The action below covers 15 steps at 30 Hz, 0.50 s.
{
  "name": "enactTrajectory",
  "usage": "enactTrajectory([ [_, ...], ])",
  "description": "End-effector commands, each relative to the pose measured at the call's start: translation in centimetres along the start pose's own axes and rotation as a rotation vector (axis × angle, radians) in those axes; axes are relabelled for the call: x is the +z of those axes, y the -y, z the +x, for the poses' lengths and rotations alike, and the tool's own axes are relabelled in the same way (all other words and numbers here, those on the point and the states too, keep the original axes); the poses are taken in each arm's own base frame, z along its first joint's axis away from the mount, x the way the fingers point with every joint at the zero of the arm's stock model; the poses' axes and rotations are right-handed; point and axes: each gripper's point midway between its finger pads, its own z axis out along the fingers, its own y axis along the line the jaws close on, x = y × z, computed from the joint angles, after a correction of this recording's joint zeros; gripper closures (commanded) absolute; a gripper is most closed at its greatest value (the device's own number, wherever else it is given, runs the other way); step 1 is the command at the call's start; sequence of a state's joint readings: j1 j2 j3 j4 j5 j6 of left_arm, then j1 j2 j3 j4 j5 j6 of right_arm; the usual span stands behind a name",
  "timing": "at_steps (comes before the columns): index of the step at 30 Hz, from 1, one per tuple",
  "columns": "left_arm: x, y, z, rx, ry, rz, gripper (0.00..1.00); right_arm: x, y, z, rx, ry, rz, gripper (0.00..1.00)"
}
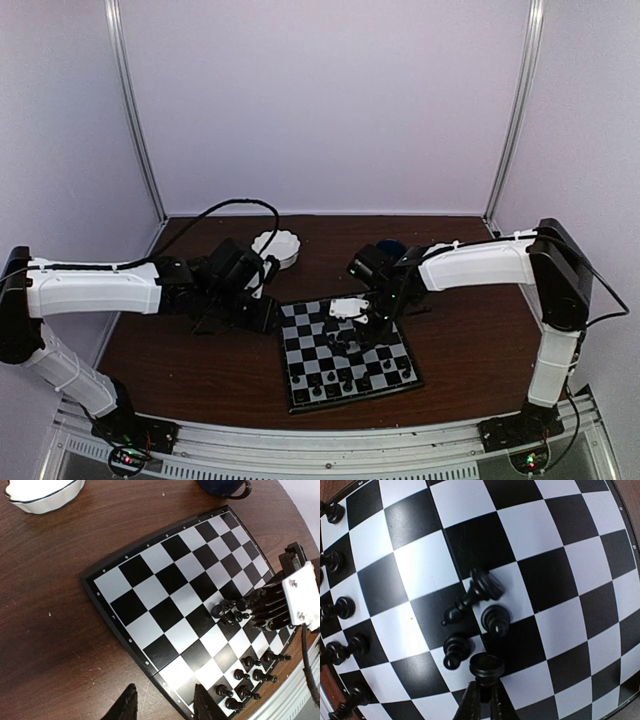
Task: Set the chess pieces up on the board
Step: Pick up the knight from the chessboard, then pass from the right arm to the left
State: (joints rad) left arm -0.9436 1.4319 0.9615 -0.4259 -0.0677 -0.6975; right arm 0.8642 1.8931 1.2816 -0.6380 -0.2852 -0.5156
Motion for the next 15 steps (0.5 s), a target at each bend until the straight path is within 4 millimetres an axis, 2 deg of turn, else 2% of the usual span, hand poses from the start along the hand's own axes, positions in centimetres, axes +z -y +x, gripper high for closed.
enactTrajectory([
  [1, 0.3, 2.5, -0.8, 0.009, 0.041, 0.138, 0.61, -2.7, 1.0, 0.2, 0.003, 0.02, 0.064, 0.98],
  [5, 0.8, 4.5, -0.9, -0.003, 0.044, 0.248, 0.61, -4.3, 0.8, 0.0, -0.007, 0.038, 0.068, 1.0],
  [8, 1.2, 6.3, -1.0, -0.028, 0.052, 0.356, 0.6, -5.6, -0.3, -0.2, -0.019, 0.059, 0.026, 1.0],
  [15, 1.2, 10.0, -2.6, -0.115, 0.092, 0.572, 0.58, -9.1, -2.3, -2.1, -0.027, 0.179, -0.039, 0.99],
])
